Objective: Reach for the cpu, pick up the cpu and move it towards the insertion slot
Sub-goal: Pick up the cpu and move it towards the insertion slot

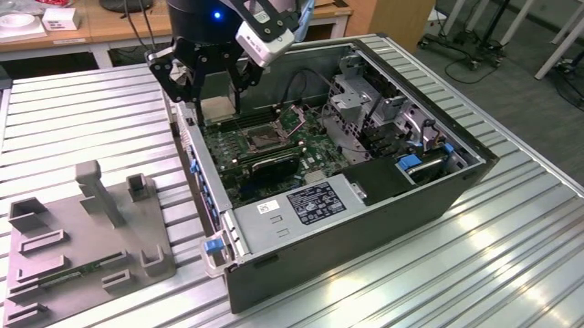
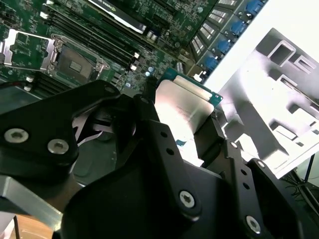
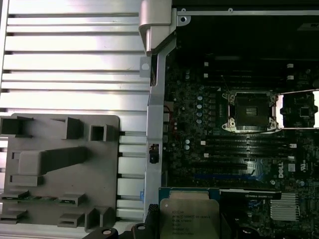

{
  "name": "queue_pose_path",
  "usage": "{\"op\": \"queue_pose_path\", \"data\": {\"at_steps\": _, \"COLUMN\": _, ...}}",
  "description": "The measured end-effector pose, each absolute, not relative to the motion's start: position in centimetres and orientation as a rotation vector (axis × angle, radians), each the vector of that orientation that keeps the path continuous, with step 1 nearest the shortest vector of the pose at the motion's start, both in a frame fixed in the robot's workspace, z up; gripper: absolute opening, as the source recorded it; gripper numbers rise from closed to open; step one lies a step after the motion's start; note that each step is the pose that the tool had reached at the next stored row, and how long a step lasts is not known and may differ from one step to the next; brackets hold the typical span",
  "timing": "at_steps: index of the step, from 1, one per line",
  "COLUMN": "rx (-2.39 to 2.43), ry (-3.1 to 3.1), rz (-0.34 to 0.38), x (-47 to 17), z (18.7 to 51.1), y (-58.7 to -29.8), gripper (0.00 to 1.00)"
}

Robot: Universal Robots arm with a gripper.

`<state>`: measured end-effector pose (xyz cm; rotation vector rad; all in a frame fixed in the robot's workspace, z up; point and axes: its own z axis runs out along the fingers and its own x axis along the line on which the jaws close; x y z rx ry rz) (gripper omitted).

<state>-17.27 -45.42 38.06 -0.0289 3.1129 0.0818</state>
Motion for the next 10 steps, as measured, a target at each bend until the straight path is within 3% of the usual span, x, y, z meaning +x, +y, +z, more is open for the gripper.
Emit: {"op": "queue_pose_path", "data": {"at_steps": 10, "rx": -0.029, "ry": 3.113, "rz": 0.082, "x": -17.05, "z": 38.06, "y": -45.42, "gripper": 0.55}}
